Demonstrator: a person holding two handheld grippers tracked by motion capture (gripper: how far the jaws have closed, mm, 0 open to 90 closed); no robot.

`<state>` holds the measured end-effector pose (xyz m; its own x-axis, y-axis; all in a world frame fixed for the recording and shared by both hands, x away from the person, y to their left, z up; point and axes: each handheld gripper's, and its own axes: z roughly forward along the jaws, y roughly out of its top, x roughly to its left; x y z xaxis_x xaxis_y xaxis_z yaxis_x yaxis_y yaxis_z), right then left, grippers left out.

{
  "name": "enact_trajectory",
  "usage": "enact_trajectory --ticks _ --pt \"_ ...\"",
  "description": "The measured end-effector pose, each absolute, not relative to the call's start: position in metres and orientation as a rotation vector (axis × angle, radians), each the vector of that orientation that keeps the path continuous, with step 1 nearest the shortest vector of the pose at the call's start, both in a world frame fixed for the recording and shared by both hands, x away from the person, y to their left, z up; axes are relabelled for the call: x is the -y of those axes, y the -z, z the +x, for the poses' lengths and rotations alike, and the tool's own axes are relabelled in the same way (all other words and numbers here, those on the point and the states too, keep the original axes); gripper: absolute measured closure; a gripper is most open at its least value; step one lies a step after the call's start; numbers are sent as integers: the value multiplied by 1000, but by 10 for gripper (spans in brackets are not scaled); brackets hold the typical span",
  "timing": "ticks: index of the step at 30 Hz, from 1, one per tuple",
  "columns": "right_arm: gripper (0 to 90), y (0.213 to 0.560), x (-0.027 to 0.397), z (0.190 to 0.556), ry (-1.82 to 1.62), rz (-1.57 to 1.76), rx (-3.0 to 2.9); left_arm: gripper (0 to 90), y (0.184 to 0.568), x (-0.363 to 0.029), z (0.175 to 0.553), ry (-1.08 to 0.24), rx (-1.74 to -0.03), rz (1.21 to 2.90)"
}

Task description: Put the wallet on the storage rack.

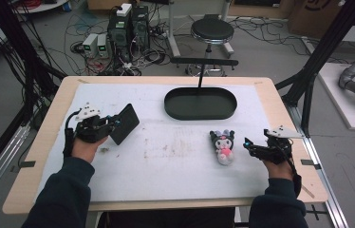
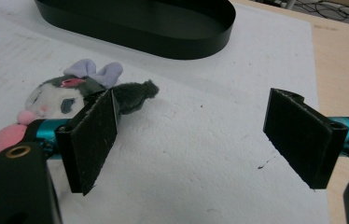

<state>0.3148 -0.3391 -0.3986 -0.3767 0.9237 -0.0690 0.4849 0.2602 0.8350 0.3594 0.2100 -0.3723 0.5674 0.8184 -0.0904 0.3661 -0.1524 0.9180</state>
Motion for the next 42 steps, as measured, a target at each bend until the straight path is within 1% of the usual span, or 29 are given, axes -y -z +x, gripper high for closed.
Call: enact_trajectory --ticks 4,7,16,33,42 --pt "177 398 339 315 -1016 1276 -1967 791 358 -196 374 -545 -962 1725" --pt "177 399 341 316 -1023 1280 -1964 791 349 -182 388 -547 -939 1736" --pt "177 401 344 318 -1051 1298 -1959 791 338 -134 432 -525 -878 1749" --pt "177 402 343 323 -1088 1293 -1968 791 352 -68 480 -484 -850 1809" --pt "177 404 346 325 -1102 1313 -1966 791 372 -47 502 -491 -876 1846"
